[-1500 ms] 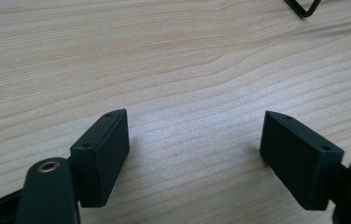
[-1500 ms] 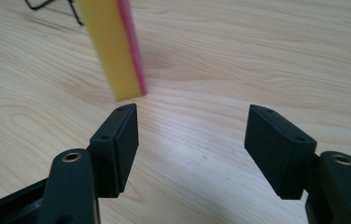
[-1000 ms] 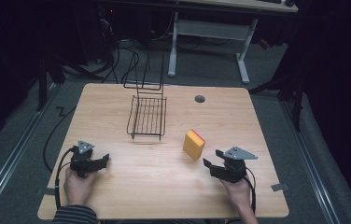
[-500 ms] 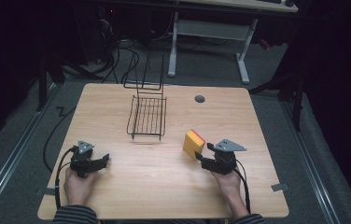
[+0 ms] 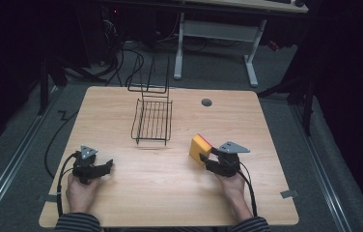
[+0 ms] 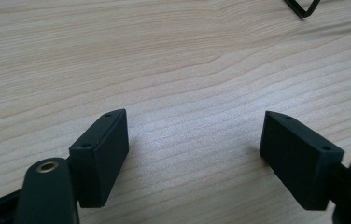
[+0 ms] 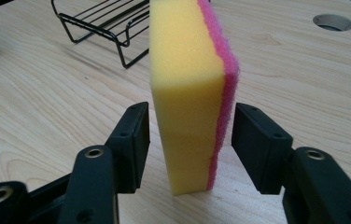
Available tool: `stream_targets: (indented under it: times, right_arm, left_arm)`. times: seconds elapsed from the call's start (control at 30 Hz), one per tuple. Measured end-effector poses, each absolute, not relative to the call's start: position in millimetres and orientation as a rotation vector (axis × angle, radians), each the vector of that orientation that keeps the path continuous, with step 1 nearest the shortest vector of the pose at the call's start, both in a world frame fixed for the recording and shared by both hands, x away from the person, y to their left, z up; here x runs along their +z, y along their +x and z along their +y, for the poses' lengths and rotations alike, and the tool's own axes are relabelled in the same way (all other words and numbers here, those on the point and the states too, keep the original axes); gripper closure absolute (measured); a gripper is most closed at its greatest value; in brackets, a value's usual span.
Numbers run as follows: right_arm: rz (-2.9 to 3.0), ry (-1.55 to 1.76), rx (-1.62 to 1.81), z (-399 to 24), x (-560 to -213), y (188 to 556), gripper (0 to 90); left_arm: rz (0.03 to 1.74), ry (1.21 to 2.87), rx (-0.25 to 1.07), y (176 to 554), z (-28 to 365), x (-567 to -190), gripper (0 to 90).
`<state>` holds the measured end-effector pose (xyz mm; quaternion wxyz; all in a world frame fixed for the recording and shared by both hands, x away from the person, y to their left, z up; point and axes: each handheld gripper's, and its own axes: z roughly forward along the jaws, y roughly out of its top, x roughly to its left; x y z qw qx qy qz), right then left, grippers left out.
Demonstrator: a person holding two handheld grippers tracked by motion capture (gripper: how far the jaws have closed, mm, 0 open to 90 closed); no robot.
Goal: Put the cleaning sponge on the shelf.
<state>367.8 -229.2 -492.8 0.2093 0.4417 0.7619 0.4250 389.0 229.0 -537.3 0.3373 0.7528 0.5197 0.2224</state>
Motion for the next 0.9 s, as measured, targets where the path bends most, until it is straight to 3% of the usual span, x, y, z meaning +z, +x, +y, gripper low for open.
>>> stream_targets:
  times: [0.23,0.9]
  right_arm:
    - [2.13,1.204,1.17,-228.1,-493.2,366.8,59.3]
    - [2.118,1.229,1.256,-247.4,-484.7,356.4,61.1]
  left_arm:
    - [1.354,1.962,0.579,389.0,229.1,-537.3,24.6]
    - [1.354,1.963,0.579,389.1,229.0,-537.3,24.5]
